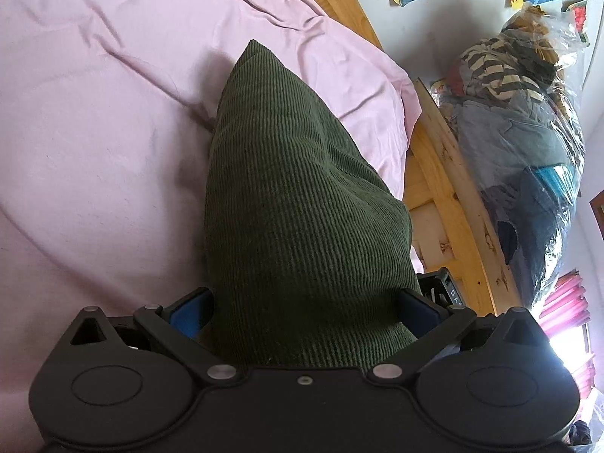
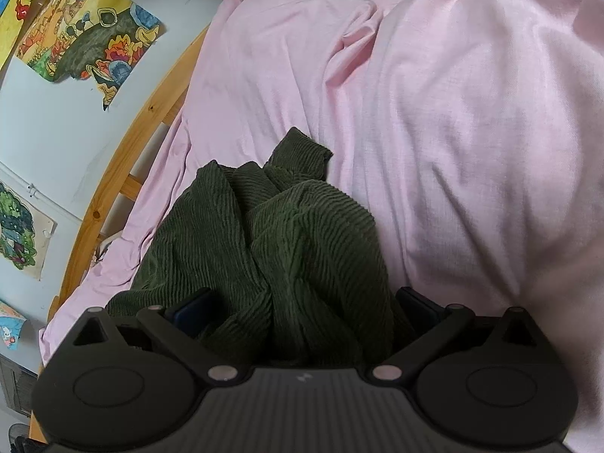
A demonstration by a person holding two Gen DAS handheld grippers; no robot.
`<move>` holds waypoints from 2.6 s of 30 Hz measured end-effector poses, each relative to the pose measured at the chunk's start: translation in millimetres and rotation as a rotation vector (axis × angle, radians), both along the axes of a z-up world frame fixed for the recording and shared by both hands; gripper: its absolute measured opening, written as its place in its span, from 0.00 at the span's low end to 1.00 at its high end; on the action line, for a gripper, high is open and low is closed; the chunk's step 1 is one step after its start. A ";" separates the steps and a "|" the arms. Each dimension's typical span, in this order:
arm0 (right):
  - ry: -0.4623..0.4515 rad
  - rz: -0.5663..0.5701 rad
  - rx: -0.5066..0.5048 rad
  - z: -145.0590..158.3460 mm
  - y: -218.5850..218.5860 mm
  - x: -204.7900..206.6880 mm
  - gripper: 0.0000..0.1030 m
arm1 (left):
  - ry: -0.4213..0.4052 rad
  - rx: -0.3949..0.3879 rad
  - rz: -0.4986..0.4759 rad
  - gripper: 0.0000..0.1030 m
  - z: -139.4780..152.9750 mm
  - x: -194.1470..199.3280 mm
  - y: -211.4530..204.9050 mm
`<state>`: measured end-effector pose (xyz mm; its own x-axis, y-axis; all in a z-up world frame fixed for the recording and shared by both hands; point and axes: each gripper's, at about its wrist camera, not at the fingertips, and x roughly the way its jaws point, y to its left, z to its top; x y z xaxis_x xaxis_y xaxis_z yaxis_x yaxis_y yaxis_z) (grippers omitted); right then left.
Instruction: Fold large clothes
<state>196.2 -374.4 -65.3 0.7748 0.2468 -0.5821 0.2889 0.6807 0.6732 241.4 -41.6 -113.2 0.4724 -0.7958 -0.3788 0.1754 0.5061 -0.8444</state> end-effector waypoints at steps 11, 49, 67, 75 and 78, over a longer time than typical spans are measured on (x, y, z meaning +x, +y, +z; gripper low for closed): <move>0.000 0.000 -0.001 -0.3 -0.6 1.3 1.00 | 0.004 -0.006 0.001 1.00 -0.4 -0.1 -0.7; 0.003 0.005 -0.001 0.9 -3.4 5.3 0.99 | 0.073 -0.074 -0.010 1.00 -13.9 7.5 -1.8; -0.086 0.137 0.030 20.1 -4.5 -17.9 0.49 | 0.096 0.028 -0.055 0.86 11.7 14.1 -2.9; -0.297 0.291 -0.102 47.5 28.4 -20.6 0.45 | -0.011 0.142 -0.036 0.83 62.3 20.8 11.5; -0.394 0.320 -0.102 55.3 46.2 -4.5 0.45 | -0.100 0.197 -0.007 0.83 89.8 24.9 28.7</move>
